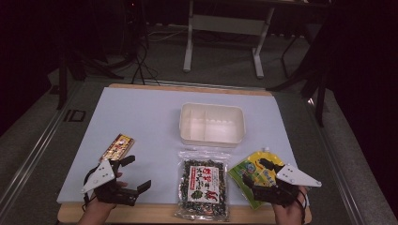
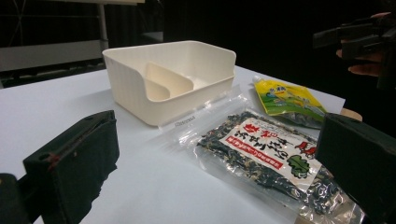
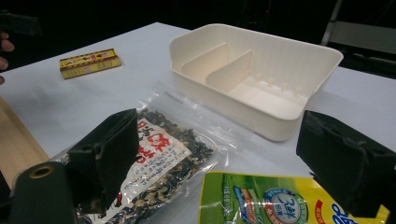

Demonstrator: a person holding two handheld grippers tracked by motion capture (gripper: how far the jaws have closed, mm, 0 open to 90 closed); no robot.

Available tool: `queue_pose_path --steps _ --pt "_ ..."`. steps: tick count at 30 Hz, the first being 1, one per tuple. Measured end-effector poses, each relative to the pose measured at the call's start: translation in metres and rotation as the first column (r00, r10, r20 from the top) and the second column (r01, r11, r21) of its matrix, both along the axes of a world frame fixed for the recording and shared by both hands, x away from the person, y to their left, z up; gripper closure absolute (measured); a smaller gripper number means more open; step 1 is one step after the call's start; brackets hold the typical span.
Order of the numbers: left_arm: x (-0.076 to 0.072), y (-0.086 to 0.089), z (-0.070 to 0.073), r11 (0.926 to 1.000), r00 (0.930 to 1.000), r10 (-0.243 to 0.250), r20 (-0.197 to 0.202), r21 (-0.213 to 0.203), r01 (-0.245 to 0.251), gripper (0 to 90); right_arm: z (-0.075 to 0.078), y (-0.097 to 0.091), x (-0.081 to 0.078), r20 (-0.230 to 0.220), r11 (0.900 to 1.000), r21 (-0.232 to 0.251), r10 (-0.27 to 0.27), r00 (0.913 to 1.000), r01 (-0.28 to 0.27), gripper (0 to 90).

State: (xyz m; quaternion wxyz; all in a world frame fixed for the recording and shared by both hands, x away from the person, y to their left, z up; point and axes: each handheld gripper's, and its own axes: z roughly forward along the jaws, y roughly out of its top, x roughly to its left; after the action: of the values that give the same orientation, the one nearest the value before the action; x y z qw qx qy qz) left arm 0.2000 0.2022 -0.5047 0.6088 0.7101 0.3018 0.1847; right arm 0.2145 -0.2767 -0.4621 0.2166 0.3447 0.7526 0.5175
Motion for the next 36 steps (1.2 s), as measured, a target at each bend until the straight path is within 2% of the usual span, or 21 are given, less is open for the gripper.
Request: queue_pose_path --steps 6,8,12,17,18,20,21,23,26,30,34,36 --pt "0.000 -0.001 0.003 0.9999 0.9997 -0.015 -0.017 -0.002 0.015 0.0 0.002 0.005 -0.002 -0.018 0.9998 -0.015 0.012 0.9998 -0.012 13.2" --pt "0.000 -0.002 0.004 0.9996 0.9993 -0.029 -0.022 -0.002 0.029 0.0 0.005 0.006 -0.003 -0.003 0.9993 -0.022 0.030 0.9995 -0.030 13.0" --pt "-0.001 -0.005 0.006 0.9987 0.9987 -0.051 -0.008 0.002 0.051 0.0 0.012 0.009 -0.001 0.031 0.9975 -0.044 0.057 0.9979 -0.056 12.5" --pt "0.001 -0.006 0.008 0.9985 0.9984 -0.054 -0.013 0.000 0.054 0.0 0.021 0.012 0.005 0.017 0.9966 -0.034 0.075 0.9970 -0.075 11.3" --pt "0.002 -0.007 0.008 0.9986 0.9984 -0.054 -0.016 0.001 0.054 0.0 0.025 0.013 0.010 -0.004 0.9966 -0.031 0.077 0.9970 -0.077 10.1" --pt "0.005 -0.007 0.011 0.9989 0.9988 -0.047 -0.015 -0.004 0.047 0.0 0.030 0.013 0.015 -0.007 0.9979 -0.032 0.056 0.9984 -0.057 9.5" --pt "0.006 -0.007 0.012 0.9991 0.9990 -0.043 -0.012 -0.003 0.043 0.0 0.033 0.012 0.018 -0.008 0.9973 -0.013 0.072 0.9974 -0.072 9.5" --pt "0.009 -0.008 0.015 0.9997 0.9997 -0.023 0.002 0.007 0.023 0.0 0.038 0.009 0.027 -0.022 0.9979 0.013 0.064 0.9977 -0.064 9.6" --pt "0.015 -0.008 0.020 0.9997 0.9999 -0.013 0.006 0.023 0.012 0.0 0.042 0.005 0.041 -0.070 0.9970 0.036 0.071 0.9950 -0.069 10.0" --pt "0.026 -0.008 0.024 0.9995 0.9997 -0.018 -0.016 0.025 0.019 0.0 0.036 0.006 0.058 -0.107 0.9979 0.022 0.062 0.9923 -0.060 13.0" --pt "0.031 -0.009 0.022 0.9996 0.9991 -0.028 -0.032 0.001 0.028 0.0 0.025 0.010 0.070 -0.150 0.9956 -0.001 0.092 0.9844 -0.094 16.4" --pt "0.030 -0.011 0.019 0.9993 0.9989 -0.038 -0.029 0.008 0.038 0.0 0.018 0.013 0.076 -0.161 0.9948 -0.003 0.100 0.9819 -0.101 18.4"
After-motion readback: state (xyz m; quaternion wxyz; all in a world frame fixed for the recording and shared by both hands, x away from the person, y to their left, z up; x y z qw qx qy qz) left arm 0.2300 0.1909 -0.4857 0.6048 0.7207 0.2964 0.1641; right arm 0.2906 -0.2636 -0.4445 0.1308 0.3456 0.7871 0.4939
